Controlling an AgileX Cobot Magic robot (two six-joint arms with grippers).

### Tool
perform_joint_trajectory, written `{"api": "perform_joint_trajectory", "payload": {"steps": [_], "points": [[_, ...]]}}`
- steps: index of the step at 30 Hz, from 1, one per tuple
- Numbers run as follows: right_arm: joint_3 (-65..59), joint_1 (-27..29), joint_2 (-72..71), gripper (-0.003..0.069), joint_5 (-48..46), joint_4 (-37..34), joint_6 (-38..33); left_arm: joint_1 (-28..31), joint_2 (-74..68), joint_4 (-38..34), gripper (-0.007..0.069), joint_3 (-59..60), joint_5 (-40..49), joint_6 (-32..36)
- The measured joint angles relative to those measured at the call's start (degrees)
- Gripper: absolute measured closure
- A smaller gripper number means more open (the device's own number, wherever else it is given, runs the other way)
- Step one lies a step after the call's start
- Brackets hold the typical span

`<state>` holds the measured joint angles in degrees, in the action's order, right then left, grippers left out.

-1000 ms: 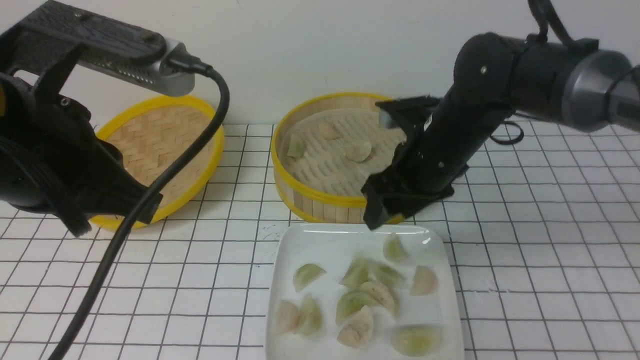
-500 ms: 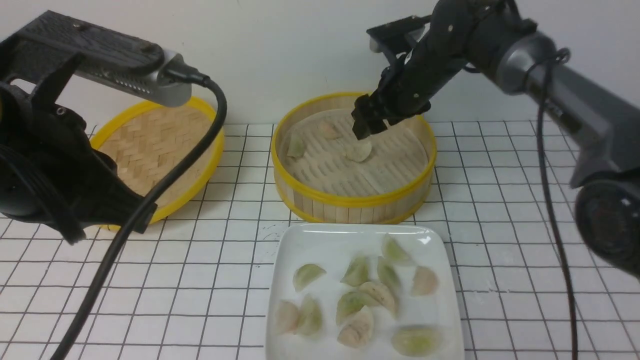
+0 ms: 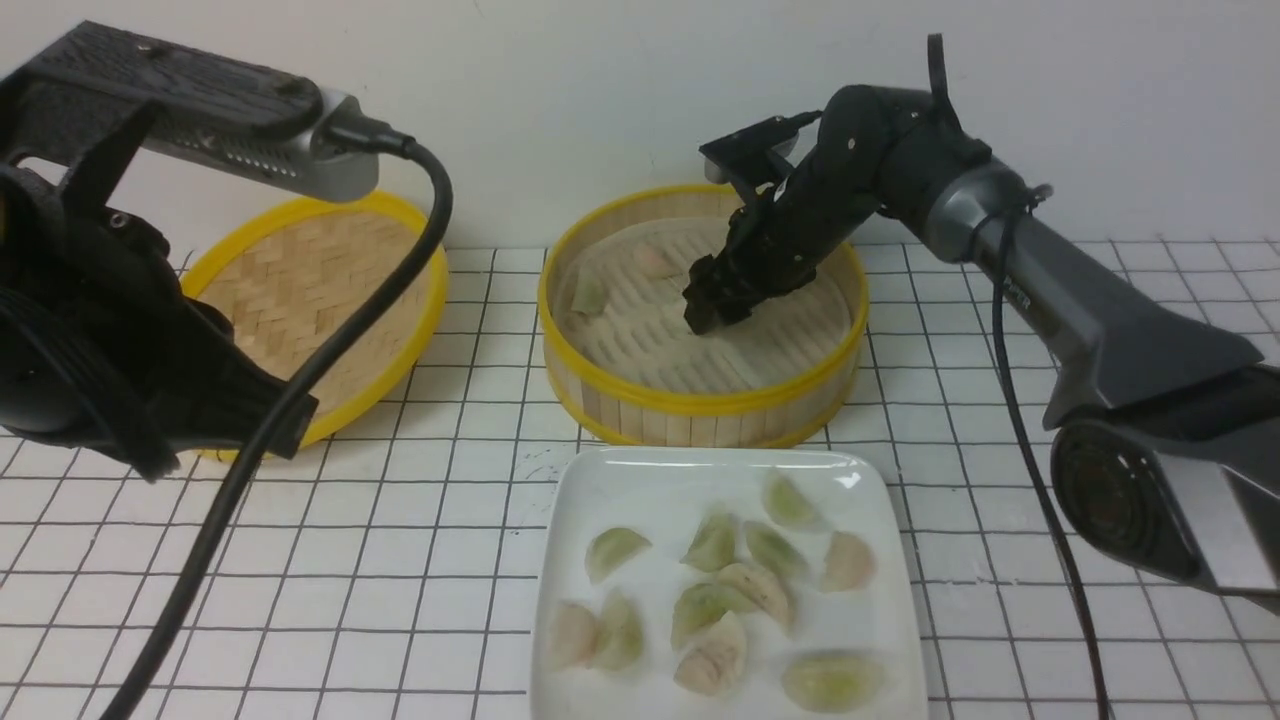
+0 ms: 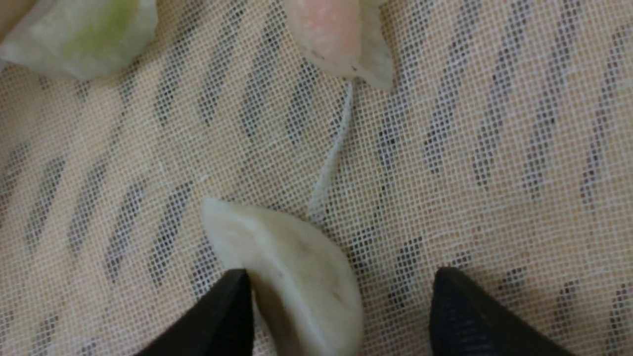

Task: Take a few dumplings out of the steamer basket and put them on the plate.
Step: Use the right arm to grab a dumpling from inside the steamer, then use the right arm to put the dumpling into the plate

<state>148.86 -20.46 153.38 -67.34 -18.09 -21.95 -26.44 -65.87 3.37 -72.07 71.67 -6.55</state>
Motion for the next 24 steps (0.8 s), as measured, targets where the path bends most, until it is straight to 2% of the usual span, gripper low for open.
{"api": "perform_joint_trajectory", "payload": {"steps": [1,2,6,11,15,20,24], "points": [[0.1,0.1,0.0,0.0394,0.2,-0.9,0.1,0.0,0.0,0.0,0.0631,0.0,0.0,0.0],[0.2,0.1,0.0,0.0442,0.2,-1.5,0.2,0.0,0.0,0.0,0.0631,0.0,0.0,0.0],[0.2,0.0,-0.2,0.0438,-0.8,-1.9,0.4,0.0,0.0,0.0,0.0631,0.0,0.0,0.0],[0.2,0.0,-1.7,0.0438,-3.4,1.4,2.5,0.0,0.0,0.0,0.0631,0.0,0.0,0.0],[0.2,0.0,-5.6,0.0438,-4.4,6.2,5.4,0.0,0.0,0.0,0.0631,0.0,0.0,0.0],[-0.4,0.3,-12.7,0.0438,-4.7,6.6,10.5,0.0,0.0,-0.1,0.0631,0.0,0.1,0.0],[-10.9,0.5,-24.8,0.0438,-4.4,6.8,11.6,0.0,0.0,-0.1,0.0631,0.0,0.1,0.0]]}}
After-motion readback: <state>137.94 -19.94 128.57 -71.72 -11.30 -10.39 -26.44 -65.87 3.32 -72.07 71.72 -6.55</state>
